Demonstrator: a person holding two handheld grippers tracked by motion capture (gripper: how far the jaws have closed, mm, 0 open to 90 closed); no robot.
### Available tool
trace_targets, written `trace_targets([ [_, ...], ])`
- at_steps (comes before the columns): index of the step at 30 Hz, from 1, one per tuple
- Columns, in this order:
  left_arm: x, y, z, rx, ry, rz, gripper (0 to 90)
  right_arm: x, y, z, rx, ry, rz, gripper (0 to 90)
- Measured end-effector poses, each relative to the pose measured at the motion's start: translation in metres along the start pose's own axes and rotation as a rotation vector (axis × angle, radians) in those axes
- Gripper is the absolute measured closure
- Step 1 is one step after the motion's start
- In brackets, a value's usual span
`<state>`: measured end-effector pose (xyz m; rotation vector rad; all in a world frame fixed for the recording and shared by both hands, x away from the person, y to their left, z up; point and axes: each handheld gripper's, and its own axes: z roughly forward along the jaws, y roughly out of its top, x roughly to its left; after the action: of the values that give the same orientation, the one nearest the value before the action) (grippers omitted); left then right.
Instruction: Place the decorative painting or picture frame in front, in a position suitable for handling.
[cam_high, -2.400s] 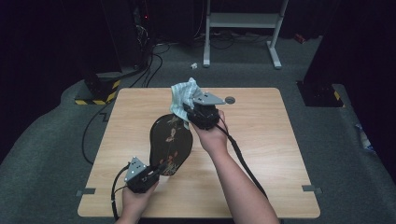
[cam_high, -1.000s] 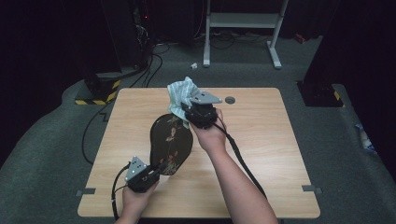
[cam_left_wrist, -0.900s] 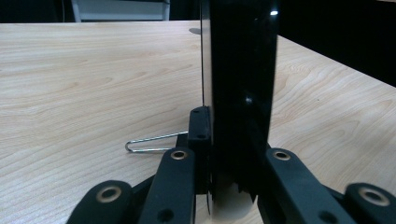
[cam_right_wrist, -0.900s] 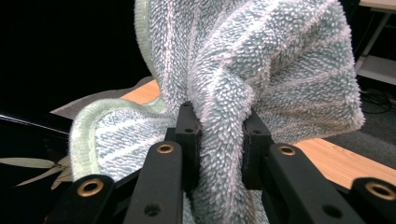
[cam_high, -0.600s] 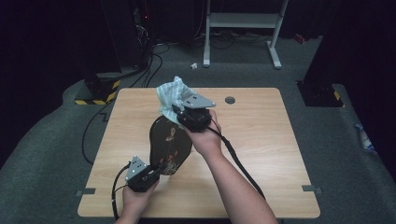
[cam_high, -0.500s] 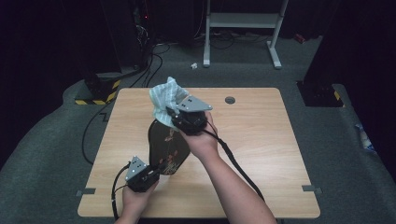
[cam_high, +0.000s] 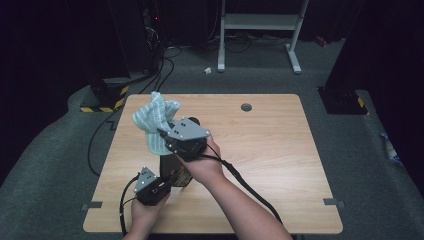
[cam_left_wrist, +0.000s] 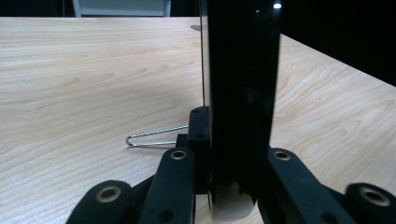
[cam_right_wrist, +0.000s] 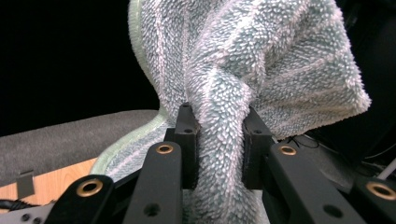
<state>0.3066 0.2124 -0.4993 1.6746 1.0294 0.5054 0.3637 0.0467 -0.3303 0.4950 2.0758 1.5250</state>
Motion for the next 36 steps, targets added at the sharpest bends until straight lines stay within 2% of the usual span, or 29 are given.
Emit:
trace_targets([
  [3,0.000,0.000,0.000,0.002,0.000,0.001,79.6,0.006,0.000,0.000,0.001,0.007,-0.023,73.2],
  [11,0.000,0.000,0.000,0.002,0.000,0.003,79.7,0.017,-0.002,-0.001,0.006,0.030,-0.049,73.1],
  [13,0.000,0.000,0.000,0.002,0.000,0.003,79.7,0.018,-0.002,-0.001,0.006,0.020,-0.059,73.0],
  [21,-0.001,0.000,0.001,-0.003,0.002,0.003,79.8,0.015,-0.001,0.000,0.006,0.022,-0.045,72.9],
  [26,-0.001,0.000,0.000,-0.004,0.001,0.006,79.7,0.004,0.002,0.001,0.010,-0.001,-0.024,72.9],
  [31,-0.001,0.000,0.001,-0.006,-0.001,-0.001,79.8,-0.015,0.006,0.005,0.039,-0.019,0.011,73.0],
  [36,0.000,0.000,0.000,-0.002,-0.003,0.004,79.7,-0.035,0.003,0.010,0.061,-0.034,0.060,73.0],
])
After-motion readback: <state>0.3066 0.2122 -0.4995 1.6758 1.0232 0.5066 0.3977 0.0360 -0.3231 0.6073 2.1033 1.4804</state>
